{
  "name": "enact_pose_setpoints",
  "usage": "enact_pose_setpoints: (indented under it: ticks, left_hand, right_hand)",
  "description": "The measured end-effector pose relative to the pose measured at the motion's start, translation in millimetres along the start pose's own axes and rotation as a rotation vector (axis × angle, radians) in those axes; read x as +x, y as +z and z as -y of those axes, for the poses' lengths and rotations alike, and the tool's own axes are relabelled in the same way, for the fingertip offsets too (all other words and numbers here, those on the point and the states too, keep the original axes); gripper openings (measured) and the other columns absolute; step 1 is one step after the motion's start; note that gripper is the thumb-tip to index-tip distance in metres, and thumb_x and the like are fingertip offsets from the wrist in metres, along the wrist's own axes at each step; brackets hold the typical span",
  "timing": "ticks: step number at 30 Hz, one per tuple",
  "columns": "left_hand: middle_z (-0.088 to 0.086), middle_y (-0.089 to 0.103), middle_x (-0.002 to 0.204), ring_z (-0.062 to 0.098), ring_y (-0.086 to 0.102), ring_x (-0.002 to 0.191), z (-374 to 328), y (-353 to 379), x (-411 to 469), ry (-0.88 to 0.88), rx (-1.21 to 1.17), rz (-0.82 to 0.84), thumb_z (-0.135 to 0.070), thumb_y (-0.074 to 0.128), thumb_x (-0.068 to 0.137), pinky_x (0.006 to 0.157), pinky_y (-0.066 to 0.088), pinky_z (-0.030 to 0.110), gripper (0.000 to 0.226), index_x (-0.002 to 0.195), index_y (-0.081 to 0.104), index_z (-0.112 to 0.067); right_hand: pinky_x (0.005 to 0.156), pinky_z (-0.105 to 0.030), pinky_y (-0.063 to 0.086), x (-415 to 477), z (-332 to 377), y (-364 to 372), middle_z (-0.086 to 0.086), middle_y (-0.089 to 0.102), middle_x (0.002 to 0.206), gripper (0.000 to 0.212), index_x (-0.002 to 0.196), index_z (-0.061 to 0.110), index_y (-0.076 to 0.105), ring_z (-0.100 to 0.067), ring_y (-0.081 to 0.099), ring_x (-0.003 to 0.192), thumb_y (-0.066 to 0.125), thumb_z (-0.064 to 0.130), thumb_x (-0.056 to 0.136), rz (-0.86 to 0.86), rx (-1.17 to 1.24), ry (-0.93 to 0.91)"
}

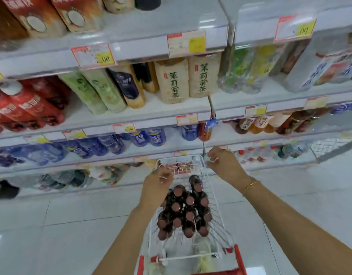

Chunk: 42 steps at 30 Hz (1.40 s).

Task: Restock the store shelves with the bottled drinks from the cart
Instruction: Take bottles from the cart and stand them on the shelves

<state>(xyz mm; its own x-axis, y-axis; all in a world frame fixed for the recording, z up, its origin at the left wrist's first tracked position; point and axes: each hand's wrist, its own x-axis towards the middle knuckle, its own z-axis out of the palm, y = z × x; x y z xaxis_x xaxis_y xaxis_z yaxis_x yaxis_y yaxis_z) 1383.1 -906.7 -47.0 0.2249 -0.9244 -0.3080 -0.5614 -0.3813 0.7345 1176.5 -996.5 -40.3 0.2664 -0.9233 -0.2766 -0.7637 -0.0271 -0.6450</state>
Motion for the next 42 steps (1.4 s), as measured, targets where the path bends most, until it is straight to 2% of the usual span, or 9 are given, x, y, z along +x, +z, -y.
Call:
enact_pose_setpoints:
  ticks: [2,5,16,23,29,33,36,38,42]
  left_hand:
    - [-0.001,0.064,0.087,0.019,0.064,0.085,26,25,1,-0.088,0.036,0.069,-0.012,0.061,0.086,0.077,0.043,0.02,0.007,0.087,0.061,-0.02]
    - [0.0,0.065,0.102,0.016,0.062,0.1,60,54,11,-0.218,0.108,0.121,-0.015,0.059,0.087,0.074,0.035,0.01,0.022,0.108,0.061,-0.012]
    - [0.007,0.052,0.119,0.025,0.059,0.105,156,155,79,-0.255,0.294,0.175,-0.021,0.069,0.08,0.087,0.048,0.033,0.047,0.123,0.049,-0.019]
    - [0.008,0.046,0.12,0.028,0.061,0.099,183,178,94,-0.206,0.284,0.093,-0.018,0.07,0.079,0.083,0.049,0.036,0.047,0.119,0.046,-0.015]
    - [0.007,0.05,0.108,0.018,0.049,0.08,169,152,94,-0.144,0.196,0.028,-0.014,0.074,0.074,0.07,0.042,0.026,0.037,0.103,0.051,-0.011]
    - [0.006,0.05,0.101,0.021,0.054,0.08,133,114,72,-0.042,0.155,-0.051,-0.02,0.076,0.071,0.071,0.041,0.022,0.038,0.102,0.057,-0.009]
    - [0.001,0.047,0.094,0.02,0.053,0.078,93,73,49,0.041,0.108,-0.118,-0.022,0.079,0.067,0.07,0.037,0.019,0.038,0.098,0.059,-0.013]
    - [-0.001,0.048,0.091,0.018,0.051,0.08,63,40,33,0.119,0.041,-0.183,-0.02,0.08,0.066,0.069,0.032,0.018,0.035,0.095,0.06,-0.016]
    - [-0.014,0.049,0.093,0.016,0.054,0.089,-7,-25,1,0.263,-0.15,-0.236,-0.018,0.078,0.071,0.082,0.043,0.026,0.034,0.099,0.06,-0.023]
  right_hand:
    - [0.082,-0.022,0.041,-8,-35,38,-0.014,0.066,0.103,0.031,0.111,0.002,0.056,-0.028,0.061,0.098,0.064,0.017,0.085,0.136,-0.046,0.15]
    - [0.09,-0.027,0.043,-11,-71,89,-0.012,0.06,0.117,0.033,0.116,0.007,0.052,-0.025,0.056,0.11,0.058,0.021,0.088,0.265,-0.121,0.275]
    - [0.089,-0.039,0.05,45,-122,216,-0.014,0.042,0.127,0.058,0.135,0.022,0.034,-0.032,0.05,0.111,0.047,-0.004,0.085,0.225,-0.244,0.204]
    - [0.072,-0.035,0.051,58,-140,235,-0.017,0.037,0.129,0.057,0.13,0.017,0.034,-0.031,0.06,0.09,0.047,-0.011,0.082,0.152,-0.356,0.186]
    - [0.074,-0.034,0.049,60,-116,212,-0.015,0.042,0.122,0.039,0.116,0.012,0.042,-0.034,0.061,0.092,0.063,0.012,0.084,0.097,-0.268,0.174]
    - [0.065,-0.028,0.04,39,-81,169,-0.011,0.048,0.106,0.033,0.103,0.008,0.049,-0.034,0.058,0.084,0.066,0.02,0.077,-0.07,-0.054,0.171]
    - [0.065,-0.023,0.039,8,-52,120,-0.005,0.05,0.093,0.028,0.095,0.008,0.056,-0.029,0.056,0.084,0.071,0.02,0.074,-0.201,0.084,0.163]
    - [0.059,-0.012,0.034,-17,-30,80,0.0,0.05,0.084,0.024,0.086,0.014,0.054,-0.023,0.052,0.079,0.074,0.018,0.073,-0.282,0.143,0.126]
    - [0.063,-0.007,0.037,-69,18,-13,-0.001,0.055,0.083,0.026,0.086,0.012,0.058,-0.013,0.048,0.071,0.078,0.016,0.07,-0.463,0.175,0.019]
